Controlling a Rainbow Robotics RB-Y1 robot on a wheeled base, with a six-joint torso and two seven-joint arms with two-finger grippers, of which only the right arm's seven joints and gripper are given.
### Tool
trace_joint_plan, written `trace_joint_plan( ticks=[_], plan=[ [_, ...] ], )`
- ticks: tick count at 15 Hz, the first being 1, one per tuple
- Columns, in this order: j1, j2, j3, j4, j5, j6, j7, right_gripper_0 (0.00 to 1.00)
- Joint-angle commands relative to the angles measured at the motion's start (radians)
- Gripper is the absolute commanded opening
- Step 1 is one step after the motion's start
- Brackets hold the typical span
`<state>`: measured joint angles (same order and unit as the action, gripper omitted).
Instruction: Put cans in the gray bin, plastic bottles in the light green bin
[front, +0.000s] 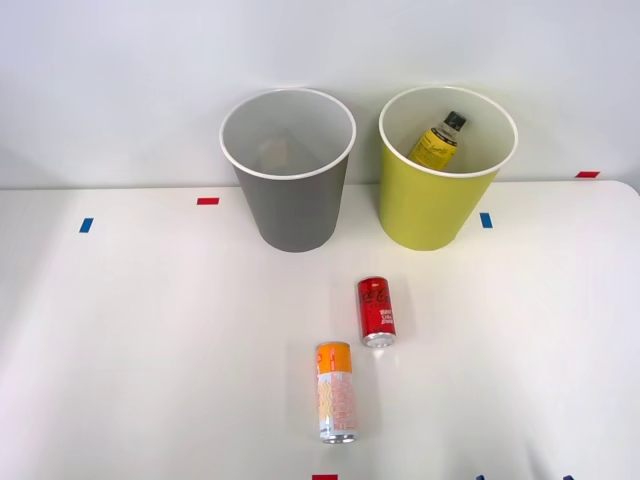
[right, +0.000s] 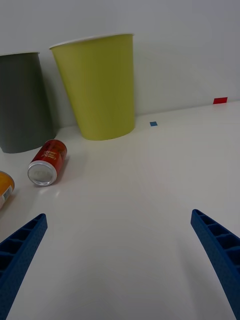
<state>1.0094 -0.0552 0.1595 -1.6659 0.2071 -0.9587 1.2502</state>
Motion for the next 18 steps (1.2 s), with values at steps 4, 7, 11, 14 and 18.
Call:
trace_joint_plan(
  ticks=[4,7,11,14,18],
  plan=[
    [0.0,0.0,0.0,0.0,0.0,0.0,0.0,1.0],
    [0.0,0.0,0.0,0.0,0.0,0.0,0.0,1.0],
    [0.0,0.0,0.0,0.0,0.0,0.0,0.0,1.0],
    [0.0,0.0,0.0,0.0,0.0,0.0,0.0,1.0],
    [0.0,0.0,0.0,0.0,0.0,0.0,0.0,1.0]
  ],
)
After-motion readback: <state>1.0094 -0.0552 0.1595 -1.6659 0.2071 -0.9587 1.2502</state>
